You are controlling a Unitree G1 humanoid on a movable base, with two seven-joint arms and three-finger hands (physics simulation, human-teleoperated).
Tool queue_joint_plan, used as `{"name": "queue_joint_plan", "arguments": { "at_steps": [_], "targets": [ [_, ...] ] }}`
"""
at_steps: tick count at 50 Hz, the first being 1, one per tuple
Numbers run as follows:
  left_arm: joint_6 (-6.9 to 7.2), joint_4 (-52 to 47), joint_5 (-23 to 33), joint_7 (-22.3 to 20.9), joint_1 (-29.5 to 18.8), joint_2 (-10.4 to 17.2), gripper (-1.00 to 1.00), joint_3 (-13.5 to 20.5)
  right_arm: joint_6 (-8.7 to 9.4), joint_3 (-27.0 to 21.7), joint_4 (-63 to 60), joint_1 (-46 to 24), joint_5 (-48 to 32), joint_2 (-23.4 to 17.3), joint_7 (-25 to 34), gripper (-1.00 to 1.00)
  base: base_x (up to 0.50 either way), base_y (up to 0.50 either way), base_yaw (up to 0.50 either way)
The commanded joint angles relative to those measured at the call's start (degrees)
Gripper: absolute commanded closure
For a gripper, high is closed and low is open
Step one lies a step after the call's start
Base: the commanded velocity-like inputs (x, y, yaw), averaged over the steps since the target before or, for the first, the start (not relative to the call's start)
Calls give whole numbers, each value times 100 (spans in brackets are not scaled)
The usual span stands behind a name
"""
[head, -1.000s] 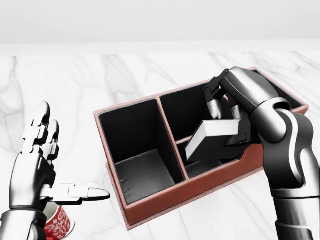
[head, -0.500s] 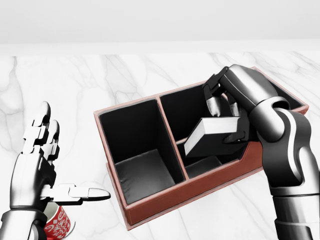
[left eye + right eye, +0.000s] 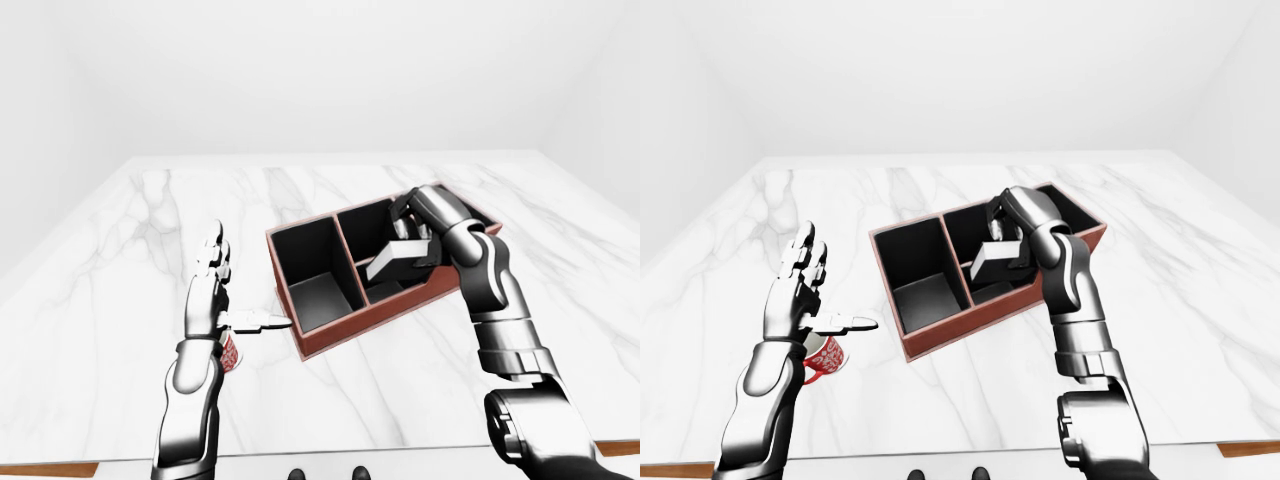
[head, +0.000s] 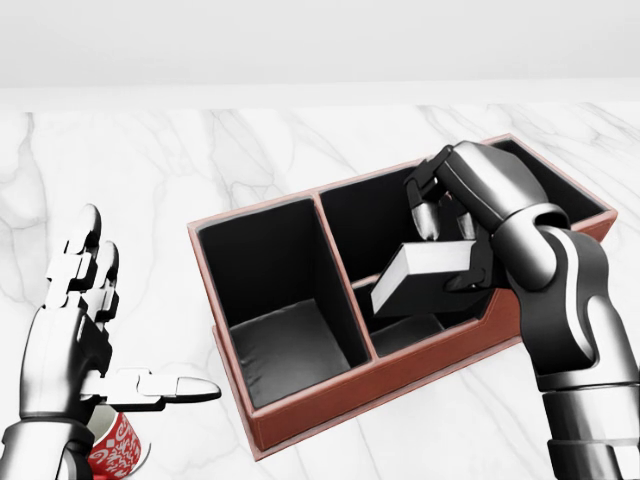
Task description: Pick up the book and place it in the back compartment of the caddy.
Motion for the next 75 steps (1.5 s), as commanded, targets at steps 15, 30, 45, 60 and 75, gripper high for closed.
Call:
{"name": "queue_joint_plan", "arguments": {
  "at_steps": [15, 30, 45, 60, 75],
  "targets": [
    [0, -16, 15, 0, 4, -2, -100, -7, -187, -45, 10, 27, 26, 22, -180, 100, 0, 0, 0],
    [0, -26, 2, -5, -2, 4, -100, 14, -342, 6, 583, -352, -48, -14, -418, 100, 0, 0, 0],
    [0, 30, 18, 9, -7, -4, -100, -8, -390, 33, 1274, -618, -69, -110, -673, 100, 0, 0, 0],
    [0, 30, 19, 4, -5, -2, -100, -3, -390, 78, 1775, -765, -131, -157, -859, 100, 0, 0, 0],
    [0, -6, 20, -2, 15, -3, -100, -2, -390, 119, 2080, -867, -179, -146, -978, 100, 0, 0, 0]
  ]
}}
